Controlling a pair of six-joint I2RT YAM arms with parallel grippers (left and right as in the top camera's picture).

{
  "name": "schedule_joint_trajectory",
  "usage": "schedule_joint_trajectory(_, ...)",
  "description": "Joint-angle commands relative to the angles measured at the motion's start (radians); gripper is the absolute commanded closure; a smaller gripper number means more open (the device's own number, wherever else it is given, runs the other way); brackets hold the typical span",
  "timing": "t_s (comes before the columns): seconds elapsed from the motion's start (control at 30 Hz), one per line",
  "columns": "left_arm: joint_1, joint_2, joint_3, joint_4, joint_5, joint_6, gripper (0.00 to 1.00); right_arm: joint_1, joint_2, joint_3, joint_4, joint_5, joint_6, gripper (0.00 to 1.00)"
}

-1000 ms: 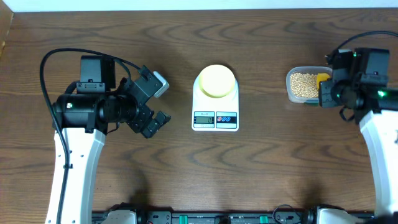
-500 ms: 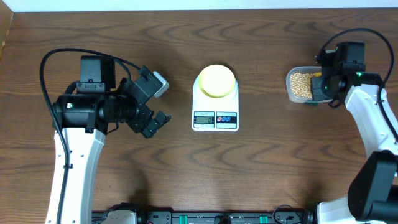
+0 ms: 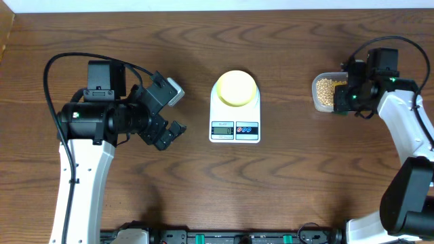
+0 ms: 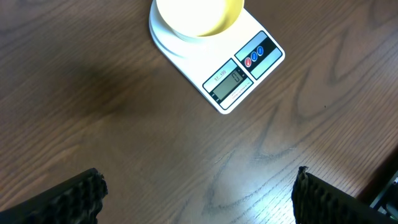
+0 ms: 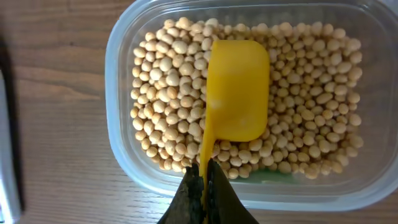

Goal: Scoop item into bowl and weigh 50g on scale

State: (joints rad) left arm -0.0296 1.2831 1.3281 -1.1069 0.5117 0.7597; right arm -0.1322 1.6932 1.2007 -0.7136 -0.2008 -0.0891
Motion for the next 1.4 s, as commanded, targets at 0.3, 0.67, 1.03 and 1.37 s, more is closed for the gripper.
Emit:
schedule_joint_trajectory(0.3, 0.004, 0.002, 0.0, -0.003, 0.012, 0.006, 0.02, -0.135, 0.009, 0.0, -0.013, -0.337, 0.169, 0.99)
schedule_joint_trajectory(0.67, 0.004, 0.002, 0.0, -0.003, 0.012, 0.006, 0.02, -0.197, 0.011, -0.005, -0.035, -0.386, 0.246, 0.99)
schedule_joint_trajectory(1.03, 0.004, 0.002, 0.0, -0.003, 0.012, 0.006, 0.02, -0.231, 0.011, -0.005, -0.04, -0.426, 0.261, 0.99)
schedule_joint_trajectory(1.37, 0.004, 0.002, 0.0, -0.003, 0.012, 0.006, 0.02, -0.249, 0.011, -0.005, -0.042, -0.49, 0.261, 0.99)
